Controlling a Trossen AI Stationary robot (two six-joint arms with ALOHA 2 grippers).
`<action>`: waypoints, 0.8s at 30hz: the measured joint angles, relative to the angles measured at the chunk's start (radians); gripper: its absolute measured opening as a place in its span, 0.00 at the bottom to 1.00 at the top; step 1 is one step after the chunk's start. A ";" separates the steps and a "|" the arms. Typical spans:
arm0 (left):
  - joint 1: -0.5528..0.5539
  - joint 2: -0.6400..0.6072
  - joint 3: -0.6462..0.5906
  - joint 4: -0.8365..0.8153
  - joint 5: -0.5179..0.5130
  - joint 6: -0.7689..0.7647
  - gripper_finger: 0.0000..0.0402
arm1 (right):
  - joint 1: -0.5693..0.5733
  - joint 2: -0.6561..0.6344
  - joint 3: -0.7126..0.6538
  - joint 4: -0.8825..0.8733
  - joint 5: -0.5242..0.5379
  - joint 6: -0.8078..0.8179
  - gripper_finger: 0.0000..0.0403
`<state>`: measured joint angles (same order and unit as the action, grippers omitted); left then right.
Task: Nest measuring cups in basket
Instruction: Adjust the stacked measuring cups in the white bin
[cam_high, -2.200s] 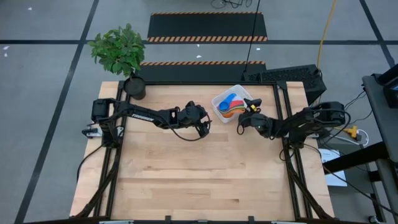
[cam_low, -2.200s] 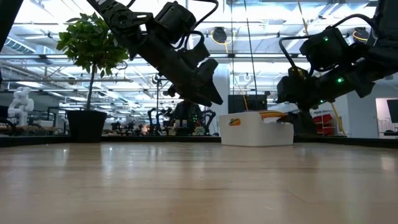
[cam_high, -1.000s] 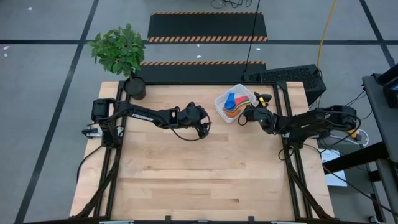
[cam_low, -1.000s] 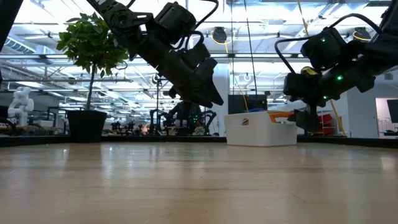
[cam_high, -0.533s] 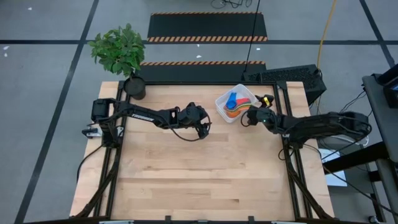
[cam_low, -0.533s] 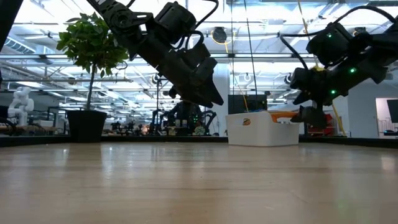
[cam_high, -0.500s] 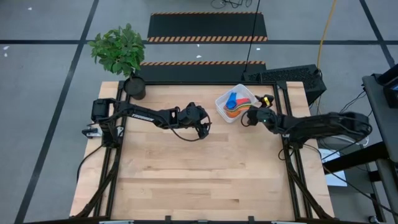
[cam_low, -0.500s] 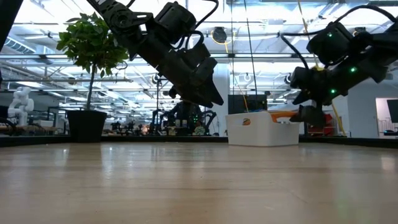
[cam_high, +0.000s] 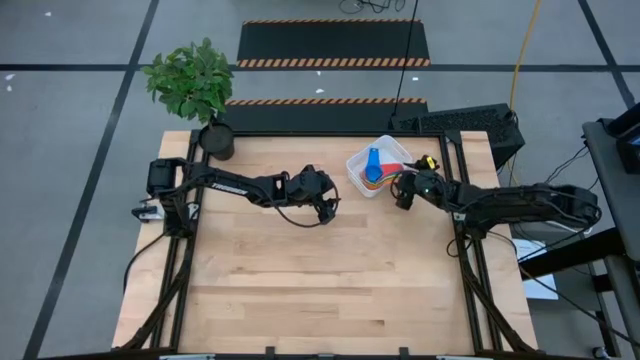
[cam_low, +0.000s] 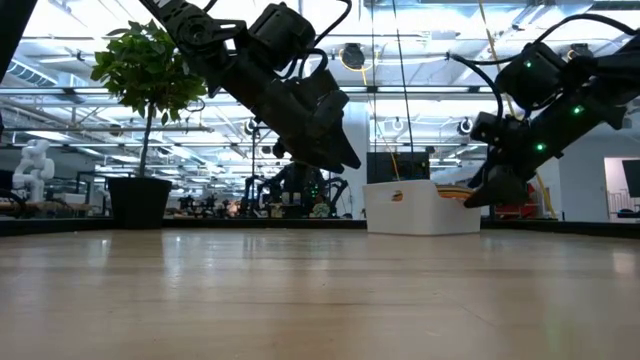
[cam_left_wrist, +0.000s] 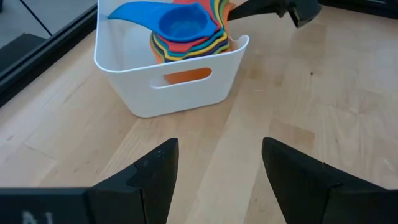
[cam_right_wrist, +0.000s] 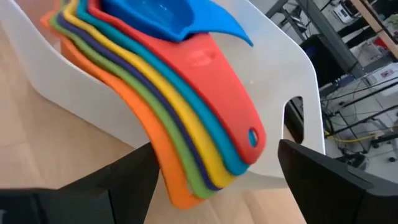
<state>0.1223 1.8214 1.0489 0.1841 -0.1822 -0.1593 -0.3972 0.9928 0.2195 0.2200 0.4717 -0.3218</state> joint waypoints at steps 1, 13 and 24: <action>0.000 0.000 0.000 0.000 0.000 0.000 0.58 | -0.003 0.000 0.000 -0.001 0.003 -0.005 0.79; 0.000 0.000 0.000 0.000 0.000 0.001 0.58 | -0.009 -0.005 0.000 -0.001 0.106 -0.059 0.67; 0.000 0.000 0.000 0.003 0.001 0.002 0.58 | -0.009 -0.041 0.001 0.020 0.239 -0.064 0.63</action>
<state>0.1223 1.8214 1.0489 0.1873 -0.1814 -0.1573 -0.4065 0.9516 0.2207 0.2401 0.7105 -0.3858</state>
